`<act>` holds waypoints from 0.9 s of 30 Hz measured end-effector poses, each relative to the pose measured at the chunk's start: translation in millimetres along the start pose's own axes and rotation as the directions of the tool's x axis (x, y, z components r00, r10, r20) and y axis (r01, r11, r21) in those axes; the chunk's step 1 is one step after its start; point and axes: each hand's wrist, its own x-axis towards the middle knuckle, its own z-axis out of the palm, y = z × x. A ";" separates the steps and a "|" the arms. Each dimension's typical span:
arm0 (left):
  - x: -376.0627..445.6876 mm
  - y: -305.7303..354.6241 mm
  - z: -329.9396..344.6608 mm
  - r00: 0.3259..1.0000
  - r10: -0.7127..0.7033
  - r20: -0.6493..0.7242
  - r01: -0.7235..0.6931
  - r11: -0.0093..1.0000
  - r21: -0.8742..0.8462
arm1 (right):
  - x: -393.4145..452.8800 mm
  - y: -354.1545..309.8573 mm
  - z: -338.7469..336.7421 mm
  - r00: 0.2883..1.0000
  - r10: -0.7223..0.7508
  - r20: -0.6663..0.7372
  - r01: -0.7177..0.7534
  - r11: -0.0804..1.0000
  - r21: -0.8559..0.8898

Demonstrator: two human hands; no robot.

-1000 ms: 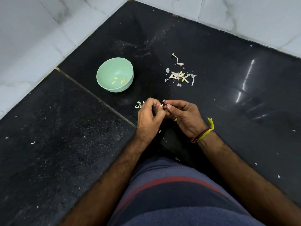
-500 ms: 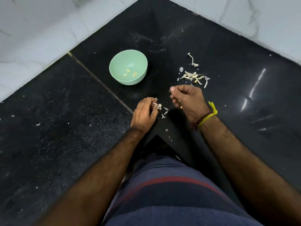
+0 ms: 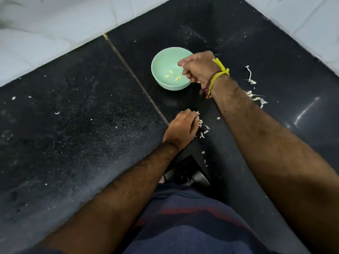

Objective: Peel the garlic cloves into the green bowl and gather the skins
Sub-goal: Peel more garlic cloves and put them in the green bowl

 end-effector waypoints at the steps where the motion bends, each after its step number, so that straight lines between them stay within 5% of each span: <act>1: 0.3 -1.4 -0.5 1.000 -0.008 0.007 0.008 1.000 0.004 | 2.3 1.2 0.3 1.000 0.012 0.010 -0.012 0.999 0.030; 6: -1.8 -1.4 -2.2 0.999 -0.026 0.027 0.026 0.999 0.019 | -5.1 11.1 -19.6 0.981 0.175 0.081 -0.192 0.924 0.330; 11: -1.6 0.5 -2.1 1.000 0.002 0.019 -0.003 0.999 0.051 | -48.6 51.9 -57.7 0.949 0.115 0.294 -0.301 0.609 0.733; 16: 2.0 2.5 -6.0 0.999 -0.051 -0.003 0.051 0.996 -0.069 | -90.1 103.1 -76.7 0.967 0.094 0.237 -0.249 0.536 0.807; 21: 7.0 44.1 -22.3 0.985 0.047 -0.167 -0.083 0.972 -0.219 | -111.7 133.0 -88.4 0.962 0.105 0.253 -0.274 0.367 0.889; 27: 0.3 67.4 -18.2 0.975 0.220 -0.034 -0.222 0.951 -0.214 | -122.0 136.3 -91.5 0.955 0.096 0.280 -0.296 0.334 0.895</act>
